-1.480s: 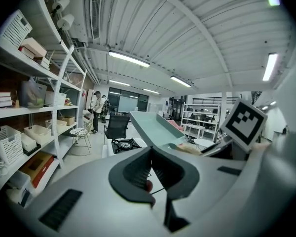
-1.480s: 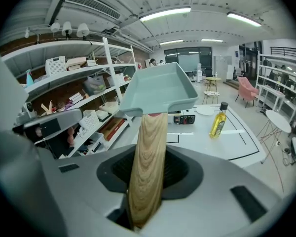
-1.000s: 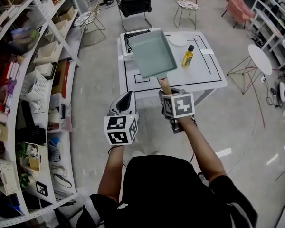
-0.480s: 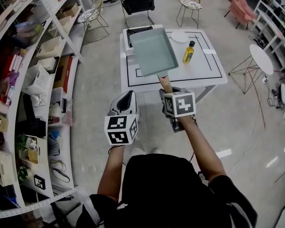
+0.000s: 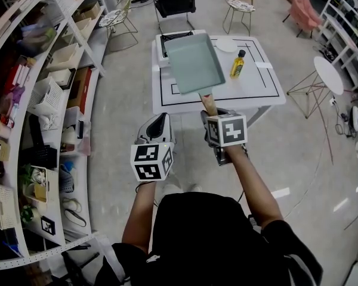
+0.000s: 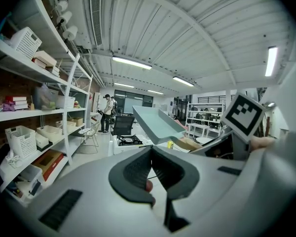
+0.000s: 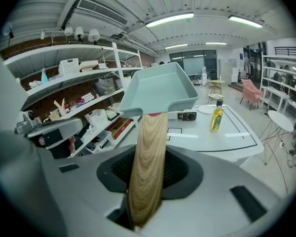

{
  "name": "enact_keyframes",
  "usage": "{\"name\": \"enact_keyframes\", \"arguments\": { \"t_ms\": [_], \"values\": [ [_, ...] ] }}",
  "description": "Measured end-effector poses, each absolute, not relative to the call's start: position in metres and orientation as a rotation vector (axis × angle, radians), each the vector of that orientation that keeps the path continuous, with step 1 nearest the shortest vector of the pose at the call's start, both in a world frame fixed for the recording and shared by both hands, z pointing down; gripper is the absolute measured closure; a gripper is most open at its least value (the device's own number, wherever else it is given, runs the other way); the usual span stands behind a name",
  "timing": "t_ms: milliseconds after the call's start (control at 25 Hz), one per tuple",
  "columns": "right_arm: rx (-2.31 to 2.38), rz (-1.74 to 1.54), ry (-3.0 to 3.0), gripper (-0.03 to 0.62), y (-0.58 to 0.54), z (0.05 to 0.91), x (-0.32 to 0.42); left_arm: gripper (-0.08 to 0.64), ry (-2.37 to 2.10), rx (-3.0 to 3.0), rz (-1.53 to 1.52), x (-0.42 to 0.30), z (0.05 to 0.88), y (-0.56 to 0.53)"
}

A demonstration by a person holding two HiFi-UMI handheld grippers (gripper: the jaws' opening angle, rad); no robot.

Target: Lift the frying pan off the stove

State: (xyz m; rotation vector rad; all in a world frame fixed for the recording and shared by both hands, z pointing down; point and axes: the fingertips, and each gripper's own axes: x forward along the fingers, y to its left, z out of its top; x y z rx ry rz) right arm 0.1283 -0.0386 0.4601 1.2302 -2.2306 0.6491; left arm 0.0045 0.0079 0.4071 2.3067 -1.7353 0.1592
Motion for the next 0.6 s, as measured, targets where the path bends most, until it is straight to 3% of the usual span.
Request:
{"name": "enact_keyframes", "arguments": {
  "t_ms": [600],
  "values": [
    [1.218,0.661,-2.232,0.488,-0.0369,0.4627,0.1304,0.548,-1.746,2.298,0.163,0.0053,0.4090,0.0102]
  ]
}}
